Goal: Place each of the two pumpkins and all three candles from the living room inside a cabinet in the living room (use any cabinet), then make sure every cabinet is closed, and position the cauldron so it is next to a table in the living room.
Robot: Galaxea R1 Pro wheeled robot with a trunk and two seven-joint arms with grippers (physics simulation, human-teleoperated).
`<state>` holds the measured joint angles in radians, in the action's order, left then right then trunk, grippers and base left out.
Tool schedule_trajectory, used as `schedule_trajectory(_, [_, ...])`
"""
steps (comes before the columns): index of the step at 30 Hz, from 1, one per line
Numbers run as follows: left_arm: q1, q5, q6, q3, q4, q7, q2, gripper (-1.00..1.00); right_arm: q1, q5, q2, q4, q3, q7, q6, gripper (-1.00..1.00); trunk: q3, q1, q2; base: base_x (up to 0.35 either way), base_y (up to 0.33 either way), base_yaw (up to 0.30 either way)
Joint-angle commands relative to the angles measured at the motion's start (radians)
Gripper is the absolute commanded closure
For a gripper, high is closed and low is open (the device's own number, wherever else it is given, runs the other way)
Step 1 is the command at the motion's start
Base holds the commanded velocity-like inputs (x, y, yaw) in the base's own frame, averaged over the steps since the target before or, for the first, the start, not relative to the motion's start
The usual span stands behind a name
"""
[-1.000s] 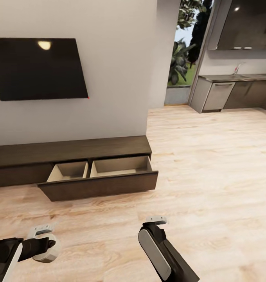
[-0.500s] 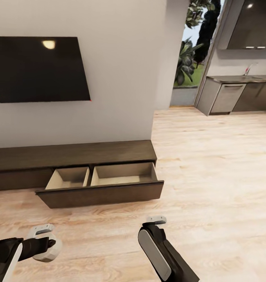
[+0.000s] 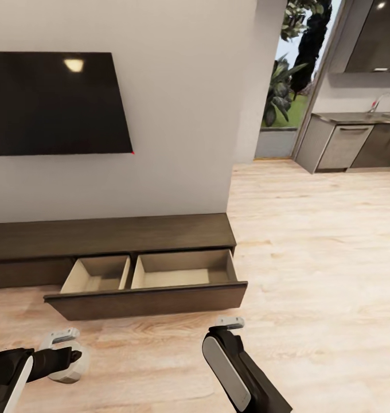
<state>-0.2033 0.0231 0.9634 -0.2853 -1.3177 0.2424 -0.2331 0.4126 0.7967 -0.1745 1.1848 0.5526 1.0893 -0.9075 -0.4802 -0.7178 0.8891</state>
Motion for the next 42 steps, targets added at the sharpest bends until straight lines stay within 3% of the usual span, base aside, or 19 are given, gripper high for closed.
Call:
schedule_trajectory(1, [0.0, 0.0, 0.0, 0.0, 0.0, 0.0, 0.0, 1.0, 0.0, 0.0, 0.0, 0.001, -0.001, 0.0, 0.001, 1.0, 0.0, 0.0, 0.0, 0.33, 0.0, 0.0])
schedule_trajectory(21, [0.0, 0.0, 0.0, 0.001, 0.0, 0.0, 0.0, 1.0, 0.0, 0.004, 0.0, 0.012, 0.003, 0.0, 0.004, 1.0, 0.0, 0.0, 0.0, 0.326, 0.0, 0.122])
schedule_trajectory(24, [0.0, 0.0, 0.001, 0.001, 0.0, 0.0, 0.0, 1.0, 0.0, 0.006, 0.0, 0.057, 0.004, 0.003, -0.002, 1.0, 0.0, 0.0, 0.0, 0.169, 0.0, 0.007])
schedule_trajectory(28, [0.001, 0.004, 0.014, -0.001, -0.031, 0.002, -0.001, 1.0, -0.022, 0.013, 0.0, 0.24, 0.009, 0.004, -0.042, 1.0, 0.0, 0.0, 0.0, 0.036, 0.0, 0.001])
schedule_trajectory(30, [0.001, 0.007, 0.043, -0.002, -0.077, 0.005, 0.0, 1.0, -0.029, 0.038, 0.0, 0.296, 0.033, 0.004, -0.066, 1.0, 0.0, 0.0, 0.0, 0.009, 0.0, 0.0])
schedule_trajectory(33, [0.001, 0.017, 0.075, 0.001, -0.124, 0.009, 0.011, 1.0, -0.027, 0.149, 0.0, 0.329, 0.066, 0.005, -0.078, 1.0, 0.0, 0.0, 0.0, 0.003, 0.0, 0.0])
schedule_trajectory(36, [-0.004, 0.032, 0.084, 0.028, -0.149, 0.012, 0.083, 1.0, -0.005, 0.253, 0.0, 0.334, 0.074, 0.01, -0.08, 1.0, 0.0, 0.0, 0.0, 0.0, 0.0, 0.0])
schedule_trajectory(38, [-0.024, 0.034, 0.084, 0.046, -0.164, 0.012, 0.118, 1.0, 0.014, 0.279, 0.0, 0.328, 0.075, 0.012, -0.078, 1.0, 0.0, 0.0, 0.0, 0.0, 0.0, 0.0])
schedule_trajectory(42, [-0.061, 0.037, 0.084, 0.088, -0.173, 0.012, 0.143, 1.0, 0.043, 0.29, 0.0, 0.284, 0.076, 0.013, -0.071, 1.0, 0.0, 0.0, 0.0, 0.0, 0.0, 0.0])
